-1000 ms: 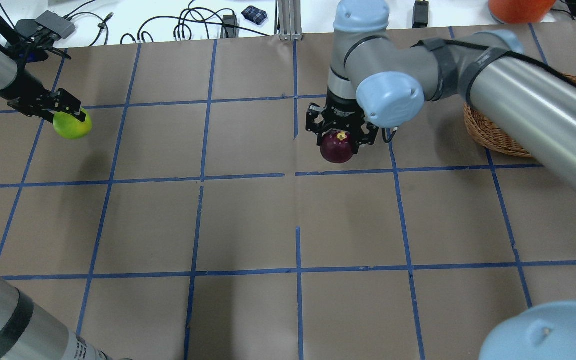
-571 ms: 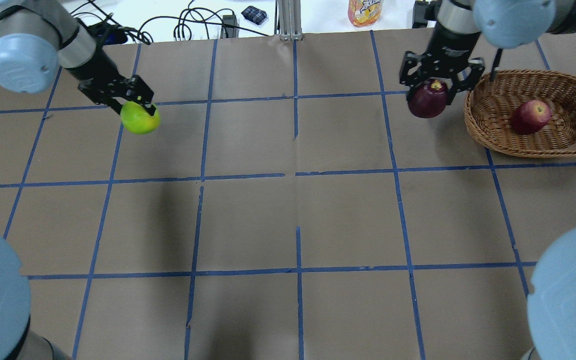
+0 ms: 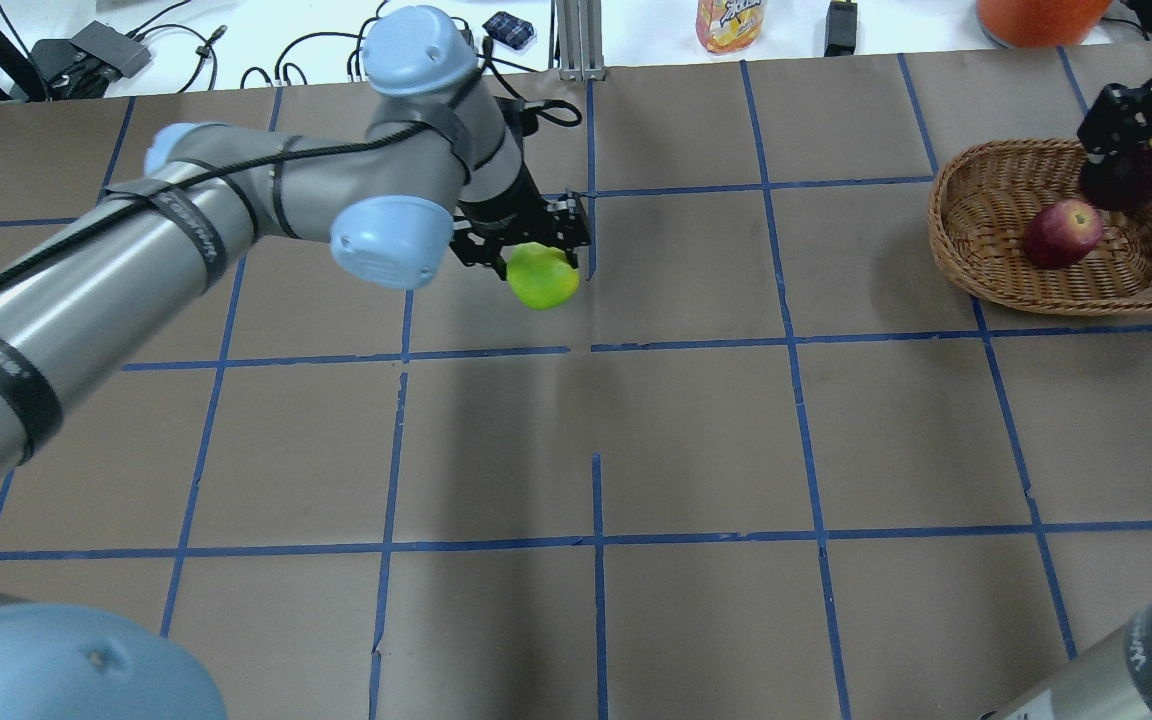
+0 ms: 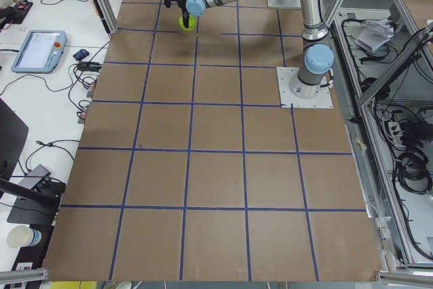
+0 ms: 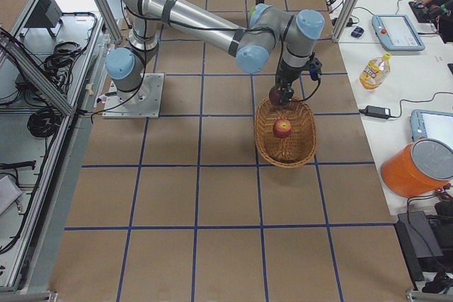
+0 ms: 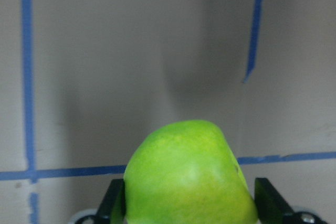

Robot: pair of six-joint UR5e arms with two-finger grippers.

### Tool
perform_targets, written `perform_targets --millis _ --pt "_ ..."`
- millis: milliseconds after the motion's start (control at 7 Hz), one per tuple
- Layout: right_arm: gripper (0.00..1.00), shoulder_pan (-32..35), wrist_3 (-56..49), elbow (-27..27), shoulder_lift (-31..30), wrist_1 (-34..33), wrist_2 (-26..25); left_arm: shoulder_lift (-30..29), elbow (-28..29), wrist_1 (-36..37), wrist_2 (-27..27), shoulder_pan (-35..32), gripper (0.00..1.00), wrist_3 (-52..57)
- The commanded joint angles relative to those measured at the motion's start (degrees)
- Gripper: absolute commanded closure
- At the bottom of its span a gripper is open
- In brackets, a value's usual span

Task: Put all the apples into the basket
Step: 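Carry dark apple to basket with right gripper while left carries green apple centerward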

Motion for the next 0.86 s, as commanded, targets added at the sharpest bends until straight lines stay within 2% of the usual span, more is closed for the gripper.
perform_targets --millis 0,143,286,571,714 --pt "1.00 -3.37 -6.45 0.35 5.92 -11.96 -2.52 -0.89 -5.65 12.99 -10.82 -2.12 0.67 -1.90" --pt "1.00 -4.42 -6.82 0.00 9.44 -15.26 -2.02 -2.02 -7.33 20.34 -12.82 -2.12 0.67 -2.16" --pt "1.00 -4.52 -6.82 -0.09 10.78 -17.73 -1.93 -3.51 -8.39 25.99 -19.10 -2.03 0.67 -2.25" --pt "1.00 -4.60 -8.84 0.70 12.54 -17.93 -2.01 -7.29 -10.59 37.07 -20.83 -2.12 0.67 -3.21" --pt "0.88 -4.60 -8.76 0.96 13.59 -17.93 -2.01 -8.35 -12.34 40.86 -20.84 -2.12 0.66 -3.92"
